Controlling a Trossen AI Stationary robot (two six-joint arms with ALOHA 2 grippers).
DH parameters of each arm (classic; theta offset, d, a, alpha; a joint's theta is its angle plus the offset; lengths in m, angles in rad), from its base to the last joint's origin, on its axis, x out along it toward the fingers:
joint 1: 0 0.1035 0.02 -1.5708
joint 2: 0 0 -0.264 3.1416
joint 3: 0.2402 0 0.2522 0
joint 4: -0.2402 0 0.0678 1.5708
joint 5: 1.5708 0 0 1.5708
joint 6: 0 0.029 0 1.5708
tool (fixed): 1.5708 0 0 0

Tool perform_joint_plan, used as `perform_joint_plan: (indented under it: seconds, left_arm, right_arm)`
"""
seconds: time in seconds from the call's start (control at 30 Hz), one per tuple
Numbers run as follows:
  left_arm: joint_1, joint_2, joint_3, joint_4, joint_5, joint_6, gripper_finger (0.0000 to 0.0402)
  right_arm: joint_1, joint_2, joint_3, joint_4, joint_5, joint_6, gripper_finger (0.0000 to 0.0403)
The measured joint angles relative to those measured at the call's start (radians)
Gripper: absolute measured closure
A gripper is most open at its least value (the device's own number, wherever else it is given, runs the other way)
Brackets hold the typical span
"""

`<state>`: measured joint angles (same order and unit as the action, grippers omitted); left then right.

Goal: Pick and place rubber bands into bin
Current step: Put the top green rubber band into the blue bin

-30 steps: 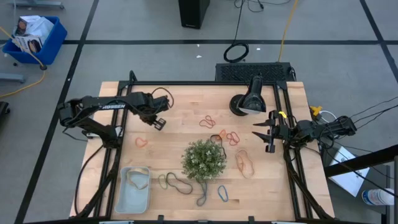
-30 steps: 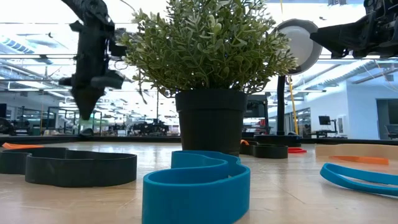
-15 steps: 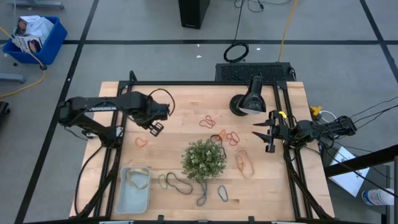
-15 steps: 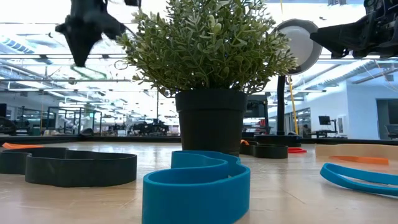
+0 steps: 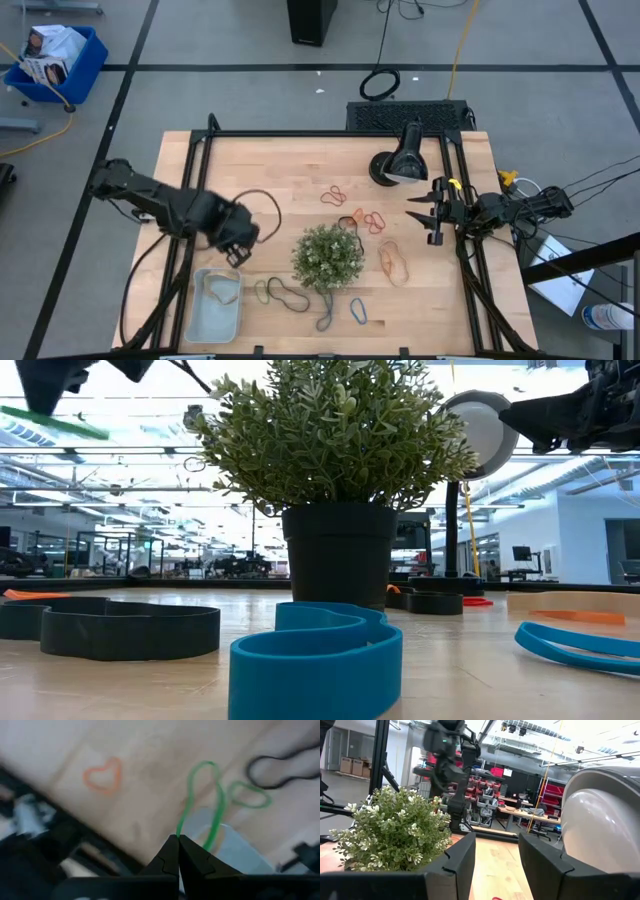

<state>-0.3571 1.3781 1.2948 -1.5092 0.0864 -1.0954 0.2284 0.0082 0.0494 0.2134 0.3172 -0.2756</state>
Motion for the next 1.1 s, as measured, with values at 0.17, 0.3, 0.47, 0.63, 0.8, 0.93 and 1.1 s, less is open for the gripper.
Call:
perform_joint_plan:
  seconds: [0.17,0.3,0.47,0.63,0.8,0.93,1.1]
  left_arm:
    - [-0.146,0.000,-0.047,0.090,0.017,-0.119,0.0397]
    - [-0.233,0.000,-0.105,0.169,0.029,-0.231,0.0394]
    - [-0.320,0.000,-0.202,0.304,0.056,-0.311,0.0398]
    - [-0.383,0.000,-0.322,0.495,0.051,-0.312,0.0390]
    - [-0.414,0.000,-0.434,0.661,0.044,-0.287,0.0397]
    - [-0.429,0.000,-0.503,0.759,0.015,-0.259,0.0385]
    - [-0.430,0.000,-0.560,0.883,-0.018,-0.193,0.0395]
  right_arm:
    - [0.000,0.000,0.000,0.000,0.000,0.001,0.0257]
    - [0.000,0.000,0.000,0.000,0.000,0.002,0.0259]
    - [0.000,0.000,0.000,0.000,0.000,0.002,0.0257]
    - [0.000,0.000,0.000,0.000,0.000,0.002,0.0259]
    - [0.000,0.000,0.000,0.000,0.000,0.002,0.0257]
    - [0.000,0.000,0.000,0.000,0.000,0.002,0.0258]
    - [0.000,0.000,0.000,0.000,0.000,0.002,0.0257]
